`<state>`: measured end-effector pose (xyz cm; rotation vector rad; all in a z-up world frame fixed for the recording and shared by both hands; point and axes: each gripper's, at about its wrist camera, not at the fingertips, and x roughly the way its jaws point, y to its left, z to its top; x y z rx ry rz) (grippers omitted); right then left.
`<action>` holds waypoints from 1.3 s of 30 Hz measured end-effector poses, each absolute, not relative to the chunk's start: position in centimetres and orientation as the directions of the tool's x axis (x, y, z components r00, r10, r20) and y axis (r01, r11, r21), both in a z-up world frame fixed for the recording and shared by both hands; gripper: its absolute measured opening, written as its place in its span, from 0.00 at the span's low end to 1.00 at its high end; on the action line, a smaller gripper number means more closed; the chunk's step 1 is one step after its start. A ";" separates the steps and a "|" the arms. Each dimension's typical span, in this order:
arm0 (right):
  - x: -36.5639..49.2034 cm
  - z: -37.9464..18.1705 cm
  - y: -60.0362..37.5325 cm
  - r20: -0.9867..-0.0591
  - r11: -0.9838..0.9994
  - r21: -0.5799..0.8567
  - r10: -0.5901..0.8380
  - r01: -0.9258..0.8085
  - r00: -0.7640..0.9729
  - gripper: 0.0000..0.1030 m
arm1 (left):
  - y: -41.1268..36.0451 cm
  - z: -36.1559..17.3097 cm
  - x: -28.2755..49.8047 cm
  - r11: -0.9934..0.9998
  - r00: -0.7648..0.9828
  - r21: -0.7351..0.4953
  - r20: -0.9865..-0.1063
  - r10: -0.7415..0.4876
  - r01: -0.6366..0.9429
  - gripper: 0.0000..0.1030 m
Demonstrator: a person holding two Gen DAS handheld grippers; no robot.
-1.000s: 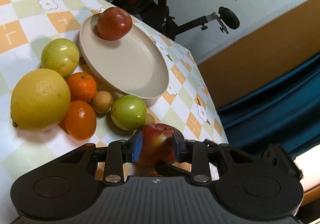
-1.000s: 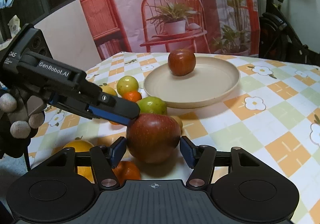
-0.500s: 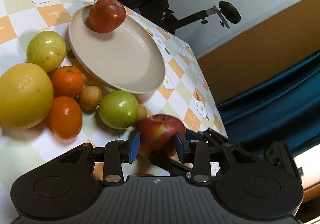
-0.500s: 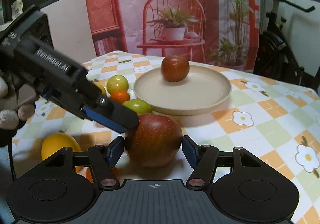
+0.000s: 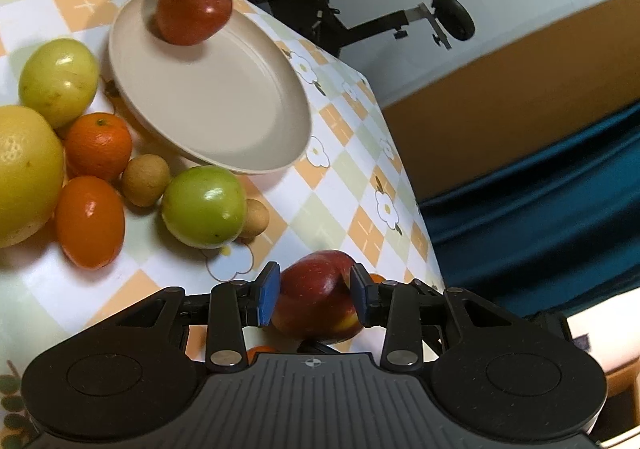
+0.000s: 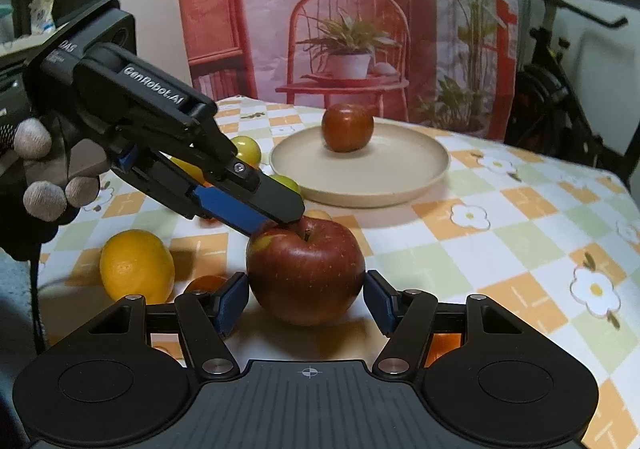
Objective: Organize fruits
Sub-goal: 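Lift the second red apple with the left gripper and carry it to the plate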
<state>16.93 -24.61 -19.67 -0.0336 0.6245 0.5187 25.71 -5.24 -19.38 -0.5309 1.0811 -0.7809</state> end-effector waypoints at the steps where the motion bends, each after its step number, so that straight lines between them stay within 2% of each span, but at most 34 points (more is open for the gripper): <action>1: 17.0 -19.7 -24.9 -0.571 0.872 0.143 0.459 -0.468 0.681 0.58 | -5.2 -19.4 25.7 0.625 0.252 -0.722 -0.572 -0.781 0.296 0.39; 12: 18.4 -20.0 -24.9 -0.572 0.855 0.230 0.505 -0.464 0.647 0.59 | -5.1 -19.6 25.6 0.624 0.250 -0.717 -0.572 -0.781 0.311 0.39; 18: 17.6 -19.6 -24.2 -0.547 0.860 0.119 0.474 -0.497 0.689 0.59 | -4.9 -19.4 25.6 0.616 0.261 -0.724 -0.558 -0.788 0.312 0.39; 28: 21.3 -16.4 -23.0 -0.477 0.834 0.051 0.504 -0.550 0.720 0.59 | -2.8 -15.6 27.8 0.618 0.371 -0.715 -0.504 -0.780 0.327 0.39; 34: 25.7 -15.2 -21.4 -0.463 0.816 0.026 0.522 -0.578 0.716 0.59 | -1.5 -14.0 30.3 0.652 0.433 -0.687 -0.506 -0.746 0.320 0.39; 39: 29.7 -15.9 -19.8 -0.481 0.810 0.059 0.535 -0.584 0.694 0.59 | -0.9 -14.0 33.0 0.695 0.460 -0.655 -0.540 -0.704 0.295 0.39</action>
